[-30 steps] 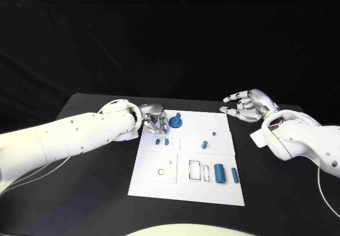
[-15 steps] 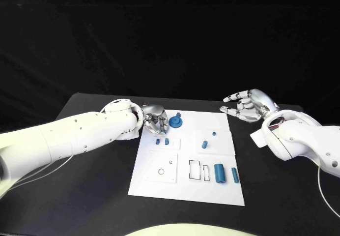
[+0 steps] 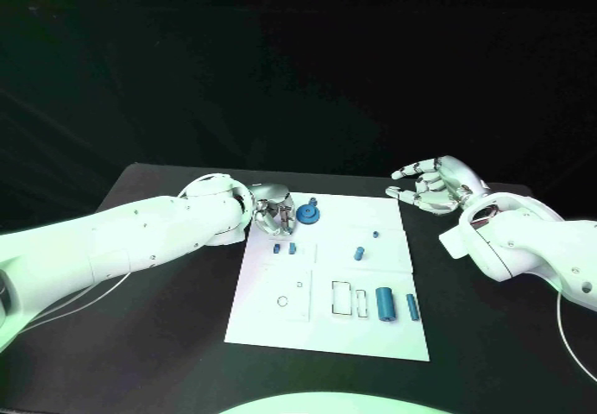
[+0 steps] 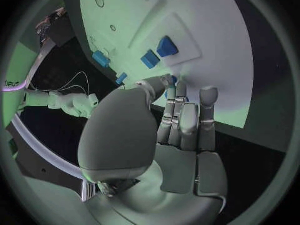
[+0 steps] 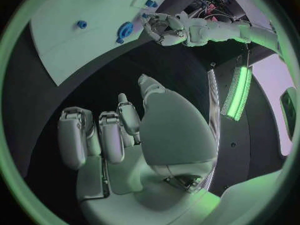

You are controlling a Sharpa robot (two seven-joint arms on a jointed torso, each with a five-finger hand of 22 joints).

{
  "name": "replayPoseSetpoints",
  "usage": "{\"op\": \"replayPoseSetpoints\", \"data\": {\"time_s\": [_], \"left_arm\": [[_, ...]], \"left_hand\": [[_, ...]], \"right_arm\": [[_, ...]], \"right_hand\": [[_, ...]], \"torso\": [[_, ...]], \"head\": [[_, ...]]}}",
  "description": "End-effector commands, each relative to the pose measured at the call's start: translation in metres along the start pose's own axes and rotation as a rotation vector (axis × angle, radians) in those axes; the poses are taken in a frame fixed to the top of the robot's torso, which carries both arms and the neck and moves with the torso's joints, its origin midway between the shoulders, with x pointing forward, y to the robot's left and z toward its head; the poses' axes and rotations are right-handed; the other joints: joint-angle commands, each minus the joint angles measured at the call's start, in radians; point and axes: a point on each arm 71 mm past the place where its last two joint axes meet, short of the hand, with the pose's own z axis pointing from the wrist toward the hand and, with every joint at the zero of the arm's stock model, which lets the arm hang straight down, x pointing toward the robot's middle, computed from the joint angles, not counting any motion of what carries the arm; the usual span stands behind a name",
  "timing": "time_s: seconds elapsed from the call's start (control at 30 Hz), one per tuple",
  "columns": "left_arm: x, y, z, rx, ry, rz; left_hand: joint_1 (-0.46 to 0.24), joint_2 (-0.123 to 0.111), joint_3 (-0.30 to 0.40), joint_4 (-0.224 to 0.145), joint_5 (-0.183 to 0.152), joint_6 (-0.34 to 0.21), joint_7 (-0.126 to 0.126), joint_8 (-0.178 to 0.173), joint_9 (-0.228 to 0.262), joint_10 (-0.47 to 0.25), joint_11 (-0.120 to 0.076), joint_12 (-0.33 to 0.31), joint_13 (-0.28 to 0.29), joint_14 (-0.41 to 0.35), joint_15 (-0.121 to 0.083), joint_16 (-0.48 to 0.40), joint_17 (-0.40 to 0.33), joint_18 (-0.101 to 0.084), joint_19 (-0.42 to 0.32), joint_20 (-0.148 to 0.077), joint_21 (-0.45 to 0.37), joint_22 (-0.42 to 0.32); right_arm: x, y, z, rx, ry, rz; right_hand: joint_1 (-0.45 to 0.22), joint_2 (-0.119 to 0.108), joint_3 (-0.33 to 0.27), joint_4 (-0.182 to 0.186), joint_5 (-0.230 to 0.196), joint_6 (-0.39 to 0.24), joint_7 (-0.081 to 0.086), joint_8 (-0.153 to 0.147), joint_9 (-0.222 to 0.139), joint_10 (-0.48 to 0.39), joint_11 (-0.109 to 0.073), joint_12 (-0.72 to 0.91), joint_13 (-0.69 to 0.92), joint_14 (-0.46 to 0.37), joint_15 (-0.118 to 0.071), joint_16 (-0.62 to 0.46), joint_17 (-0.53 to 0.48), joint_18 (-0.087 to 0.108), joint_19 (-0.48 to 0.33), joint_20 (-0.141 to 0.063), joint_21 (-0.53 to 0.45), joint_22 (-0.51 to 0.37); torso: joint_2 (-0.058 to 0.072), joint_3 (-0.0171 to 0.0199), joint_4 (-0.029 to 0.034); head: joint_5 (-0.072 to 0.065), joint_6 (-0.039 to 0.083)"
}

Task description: Assemble the parts on the task board

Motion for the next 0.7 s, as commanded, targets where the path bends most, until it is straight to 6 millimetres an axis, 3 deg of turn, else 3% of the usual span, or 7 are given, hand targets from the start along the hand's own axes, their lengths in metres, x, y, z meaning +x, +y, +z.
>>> {"op": "replayPoseSetpoints", "data": {"time_s": [0.03, 0.7], "left_arm": [[0.0019, -0.0001, 0.0012, -0.004, 0.024, 0.009], [0.0071, 0.0003, 0.0040, -0.008, 0.065, -0.001]], "left_hand": [[-0.004, 0.005, 0.001, -0.005, 0.000, 0.004, 0.001, 0.002, 0.000, 0.008, 0.000, -0.006, -0.001, 0.001, 0.003, 0.002, -0.001, -0.015, -0.004, 0.000, -0.003, -0.001], [-0.007, 0.006, 0.002, -0.010, -0.001, -0.003, 0.005, -0.009, 0.000, 0.006, 0.004, -0.021, -0.002, -0.003, 0.006, -0.001, -0.007, -0.014, -0.012, 0.002, -0.008, -0.007]], "right_arm": [[0.0014, 0.0012, -0.0001, -0.011, 0.011, -0.005], [0.0014, 0.0012, -0.0002, -0.011, 0.012, -0.005]], "right_hand": [[-0.007, -0.005, 0.006, -0.001, 0.006, 0.005, 0.000, 0.006, -0.002, -0.004, -0.002, -0.005, -0.001, 0.079, -0.008, -0.005, 0.155, 0.021, 0.031, -0.010, -0.003, 0.176], [-0.009, -0.005, 0.007, -0.001, 0.006, 0.005, 0.000, 0.007, -0.002, -0.002, -0.002, -0.003, 0.000, 0.079, -0.008, -0.004, 0.157, 0.020, 0.033, -0.010, -0.001, 0.177]], "torso": [[0.000, -0.0006, -0.0001], [-0.001, 0.0008, 0.0006]], "head": [[-0.001, -0.001], [-0.003, -0.004]]}}
